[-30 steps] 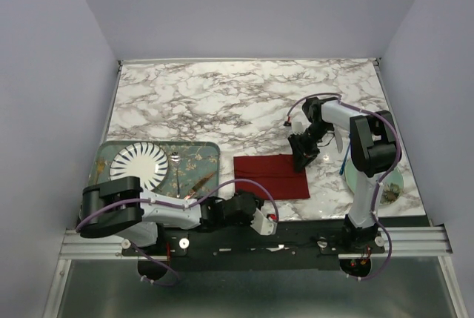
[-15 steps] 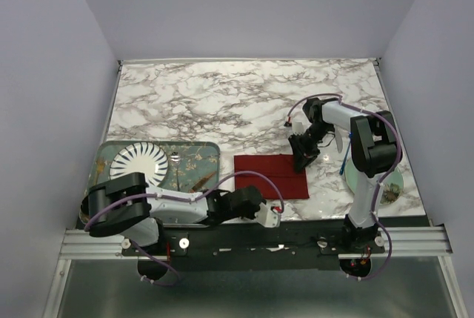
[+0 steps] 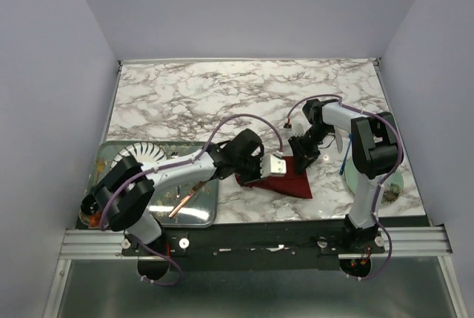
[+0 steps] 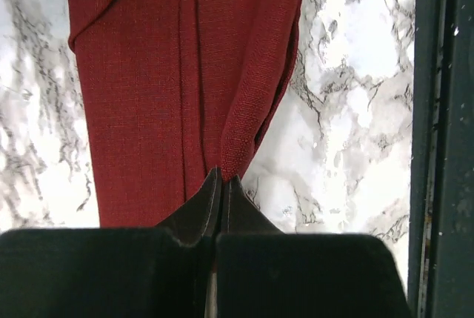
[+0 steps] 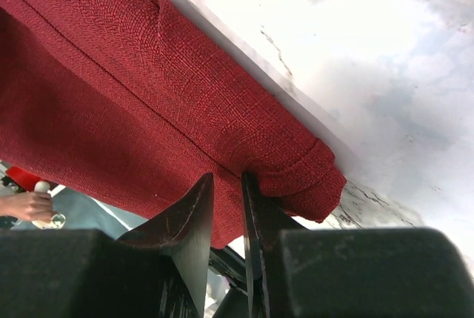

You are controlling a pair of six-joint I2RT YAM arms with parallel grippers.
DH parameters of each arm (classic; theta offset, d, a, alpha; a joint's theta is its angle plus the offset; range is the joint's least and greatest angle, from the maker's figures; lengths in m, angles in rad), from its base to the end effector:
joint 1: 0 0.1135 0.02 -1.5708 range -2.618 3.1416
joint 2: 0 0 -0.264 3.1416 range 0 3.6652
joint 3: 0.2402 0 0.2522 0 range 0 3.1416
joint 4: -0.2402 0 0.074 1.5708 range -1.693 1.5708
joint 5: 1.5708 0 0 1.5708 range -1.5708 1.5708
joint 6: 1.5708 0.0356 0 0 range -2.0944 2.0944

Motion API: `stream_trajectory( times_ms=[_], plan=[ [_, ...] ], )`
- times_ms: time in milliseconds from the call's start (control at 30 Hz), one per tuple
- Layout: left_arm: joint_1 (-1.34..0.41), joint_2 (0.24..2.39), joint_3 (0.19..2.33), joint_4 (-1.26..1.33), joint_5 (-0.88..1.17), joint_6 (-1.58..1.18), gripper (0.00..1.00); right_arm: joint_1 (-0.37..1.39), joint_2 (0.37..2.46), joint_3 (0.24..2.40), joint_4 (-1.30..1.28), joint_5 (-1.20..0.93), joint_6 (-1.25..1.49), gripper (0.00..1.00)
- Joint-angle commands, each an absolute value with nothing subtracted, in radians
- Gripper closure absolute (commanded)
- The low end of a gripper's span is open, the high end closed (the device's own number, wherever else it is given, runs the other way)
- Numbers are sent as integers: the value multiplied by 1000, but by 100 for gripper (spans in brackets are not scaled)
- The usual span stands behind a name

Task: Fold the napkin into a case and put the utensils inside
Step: Fold the 2/3-rectangle-folded napkin at the center of the board.

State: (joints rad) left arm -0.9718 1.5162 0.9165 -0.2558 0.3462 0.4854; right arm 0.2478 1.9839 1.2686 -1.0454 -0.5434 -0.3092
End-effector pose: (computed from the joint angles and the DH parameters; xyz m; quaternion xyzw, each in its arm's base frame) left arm 0.1660 -0.2646 0.2072 0.6594 0.6483 -0.2396 0.2958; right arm 0.3159 0.0989 0.1373 0.2392 -0.9290 -0.2698 0.0831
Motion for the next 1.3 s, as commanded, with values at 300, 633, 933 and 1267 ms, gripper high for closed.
stream_trajectory(
  times_ms=[300, 633, 933, 1267],
  plan=[
    [-675, 1827, 1213, -508, 899, 299, 100, 255, 2005, 1302, -1028, -508, -370, 71],
    [-561, 2039, 1327, -546, 982, 183, 100, 255, 2023, 1325, -1040, -517, -387, 72],
    [-552, 2105, 1339, -594, 966, 152, 100, 262, 2011, 1309, -1069, -531, -420, 72],
    [-569, 2020, 1187, -583, 943, 143, 100, 310, 1939, 1178, -1035, -641, -388, 74]
  ],
)
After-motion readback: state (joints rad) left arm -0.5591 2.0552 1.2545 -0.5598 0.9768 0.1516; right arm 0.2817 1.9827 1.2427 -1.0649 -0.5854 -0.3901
